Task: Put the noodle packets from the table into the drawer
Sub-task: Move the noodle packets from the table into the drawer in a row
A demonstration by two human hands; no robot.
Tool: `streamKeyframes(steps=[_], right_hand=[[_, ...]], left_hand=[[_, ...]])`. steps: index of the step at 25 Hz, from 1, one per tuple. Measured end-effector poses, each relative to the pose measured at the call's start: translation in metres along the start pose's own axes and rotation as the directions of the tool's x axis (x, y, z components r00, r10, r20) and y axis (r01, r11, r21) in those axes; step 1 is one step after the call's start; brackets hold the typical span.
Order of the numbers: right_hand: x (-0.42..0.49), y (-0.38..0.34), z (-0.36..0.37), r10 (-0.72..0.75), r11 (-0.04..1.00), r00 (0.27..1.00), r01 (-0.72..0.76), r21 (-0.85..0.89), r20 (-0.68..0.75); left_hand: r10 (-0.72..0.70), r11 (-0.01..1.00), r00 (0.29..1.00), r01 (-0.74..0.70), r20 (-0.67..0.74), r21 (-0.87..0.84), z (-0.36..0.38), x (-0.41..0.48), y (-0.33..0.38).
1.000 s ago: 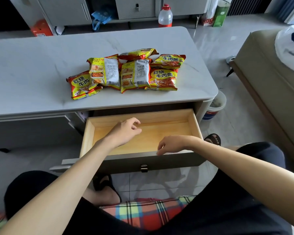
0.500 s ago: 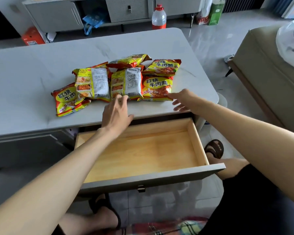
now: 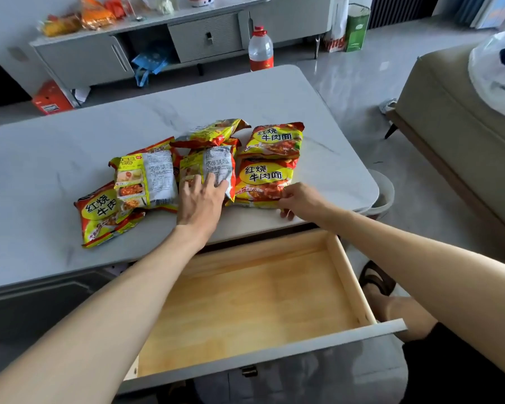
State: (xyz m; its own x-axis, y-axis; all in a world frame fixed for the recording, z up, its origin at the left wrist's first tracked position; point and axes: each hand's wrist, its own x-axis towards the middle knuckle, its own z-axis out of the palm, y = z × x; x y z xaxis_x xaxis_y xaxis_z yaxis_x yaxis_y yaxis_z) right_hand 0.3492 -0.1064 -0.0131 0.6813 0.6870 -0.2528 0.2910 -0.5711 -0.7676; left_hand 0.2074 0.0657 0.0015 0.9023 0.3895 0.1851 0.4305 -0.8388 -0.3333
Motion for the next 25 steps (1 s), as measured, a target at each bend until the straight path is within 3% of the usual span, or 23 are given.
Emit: streamKeyframes(steps=[5,9,11,13,16,21,25], right_hand=[[-0.055,0.028,-0.006,-0.005,1.000,0.990,0.007,-0.017,0.141],[-0.083,0.044,-0.012,0.066,0.995,0.989,-0.056,-0.078,0.131],[-0.089,0.044,-0.013,0.126,0.990,0.989,-0.121,-0.067,0.078],[-0.091,0.041,-0.013,0.207,0.956,0.973,-0.224,0.189,0.103],[-0.081,0.031,-0.008,0.331,0.766,0.941,-0.315,0.561,0.076],[-0.061,0.024,0.019,0.491,0.600,0.871,-0.329,0.729,-0.011],[-0.077,0.051,0.010,0.371,0.656,0.927,-0.229,0.719,-0.044]], left_hand=[[0.044,0.997,0.990,-0.052,-0.132,-0.063,-0.015,-0.032,-0.005],[0.133,0.983,0.980,-0.149,-0.149,-0.106,-0.020,-0.080,0.000],[0.157,0.981,0.986,-0.163,-0.058,-0.110,-0.023,-0.096,0.004],[0.132,0.979,0.990,-0.121,0.057,-0.164,-0.026,-0.099,0.003],[0.113,0.968,0.946,-0.035,0.305,-0.249,-0.037,-0.092,0.004],[0.089,0.979,0.916,-0.008,0.390,-0.205,-0.045,-0.068,0.038],[-0.009,0.999,0.862,0.031,0.507,-0.034,-0.036,-0.045,0.057]])
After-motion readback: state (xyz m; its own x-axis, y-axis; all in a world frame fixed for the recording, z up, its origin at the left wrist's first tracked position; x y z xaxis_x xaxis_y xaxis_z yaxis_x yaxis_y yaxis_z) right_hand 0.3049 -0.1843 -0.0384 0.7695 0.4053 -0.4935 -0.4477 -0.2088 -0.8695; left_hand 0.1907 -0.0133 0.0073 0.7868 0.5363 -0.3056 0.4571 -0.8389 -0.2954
